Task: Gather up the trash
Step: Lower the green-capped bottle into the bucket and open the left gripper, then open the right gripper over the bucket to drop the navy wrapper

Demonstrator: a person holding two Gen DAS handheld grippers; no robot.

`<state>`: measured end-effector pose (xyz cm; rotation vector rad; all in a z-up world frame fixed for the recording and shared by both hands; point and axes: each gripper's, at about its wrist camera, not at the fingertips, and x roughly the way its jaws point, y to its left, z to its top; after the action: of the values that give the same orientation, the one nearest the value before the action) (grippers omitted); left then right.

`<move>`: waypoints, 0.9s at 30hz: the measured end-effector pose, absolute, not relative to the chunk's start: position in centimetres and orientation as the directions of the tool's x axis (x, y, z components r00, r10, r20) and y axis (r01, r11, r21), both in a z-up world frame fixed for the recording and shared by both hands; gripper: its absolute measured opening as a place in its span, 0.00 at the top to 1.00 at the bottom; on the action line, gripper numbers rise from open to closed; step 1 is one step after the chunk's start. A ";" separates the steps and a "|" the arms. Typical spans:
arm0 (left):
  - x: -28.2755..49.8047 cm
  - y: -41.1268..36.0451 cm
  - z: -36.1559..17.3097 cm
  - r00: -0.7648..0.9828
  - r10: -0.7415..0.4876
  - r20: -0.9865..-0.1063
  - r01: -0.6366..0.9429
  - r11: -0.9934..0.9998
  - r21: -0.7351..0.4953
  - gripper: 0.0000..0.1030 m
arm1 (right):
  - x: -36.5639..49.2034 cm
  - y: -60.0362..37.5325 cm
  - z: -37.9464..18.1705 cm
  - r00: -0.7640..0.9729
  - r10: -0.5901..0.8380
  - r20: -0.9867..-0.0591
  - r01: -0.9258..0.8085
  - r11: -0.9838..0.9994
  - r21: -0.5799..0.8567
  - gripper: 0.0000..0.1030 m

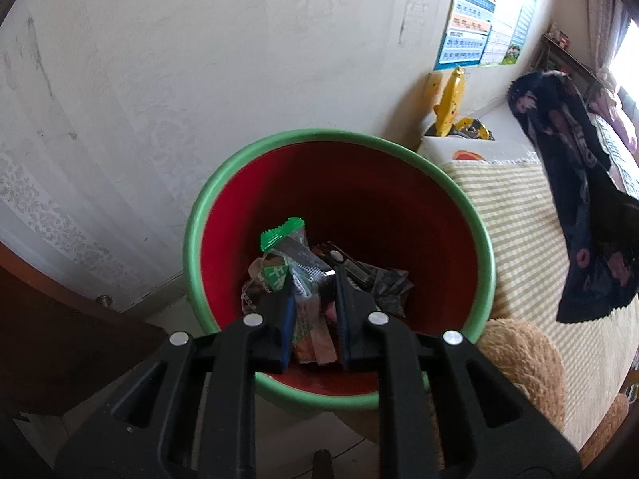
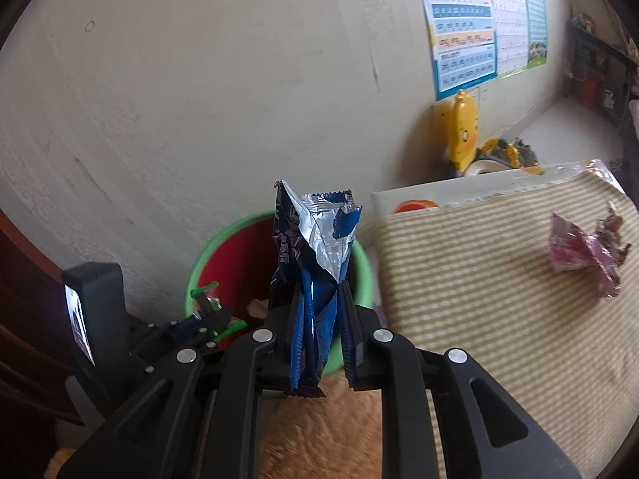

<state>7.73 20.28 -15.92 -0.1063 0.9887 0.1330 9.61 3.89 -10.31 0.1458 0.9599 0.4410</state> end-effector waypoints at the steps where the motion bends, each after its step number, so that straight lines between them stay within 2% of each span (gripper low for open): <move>1: 7.8 20.5 -16.0 0.542 0.065 -0.838 -0.164 0.986 -0.030 0.81 | 9.8 4.1 -10.4 0.488 0.435 -0.757 -0.302 0.898 0.321 0.84; 3: 7.8 20.9 -16.0 0.541 0.062 -0.839 -0.171 0.985 -0.038 0.73 | 10.0 4.5 -10.4 0.481 0.457 -0.748 -0.308 0.887 0.344 0.81; 5: 7.8 21.1 -15.9 0.550 0.069 -0.832 -0.184 0.982 -0.040 0.47 | 10.2 4.8 -10.5 0.484 0.472 -0.737 -0.307 0.880 0.362 0.56; 6: 7.8 21.2 -15.7 0.558 0.072 -0.827 -0.190 0.981 -0.043 0.45 | 10.1 4.8 -10.4 0.490 0.473 -0.732 -0.308 0.880 0.362 0.53; 10: 7.9 21.0 -15.8 0.565 0.069 -0.822 -0.189 0.981 -0.047 0.41 | 9.9 4.4 -10.8 0.492 0.461 -0.739 -0.312 0.885 0.345 0.53; 15: 8.1 20.3 -16.0 0.566 0.058 -0.822 -0.164 0.986 -0.043 0.31 | 10.1 0.6 -11.8 0.533 0.361 -0.765 -0.241 0.932 0.272 0.41; 22: 8.5 19.1 -15.8 0.571 0.060 -0.819 -0.142 0.990 -0.027 0.30 | 13.7 -12.1 -14.7 0.576 -0.063 -0.815 0.059 0.998 -0.035 0.37; 27: 8.6 17.7 -15.4 0.575 0.058 -0.816 -0.122 0.992 -0.015 0.30 | 16.8 -19.5 -18.1 0.459 -0.198 -0.866 0.185 0.975 -0.125 0.37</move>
<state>8.63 17.75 -15.40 -0.0718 0.9530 0.1055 16.80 -19.48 -18.06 -0.0140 1.0687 -0.2356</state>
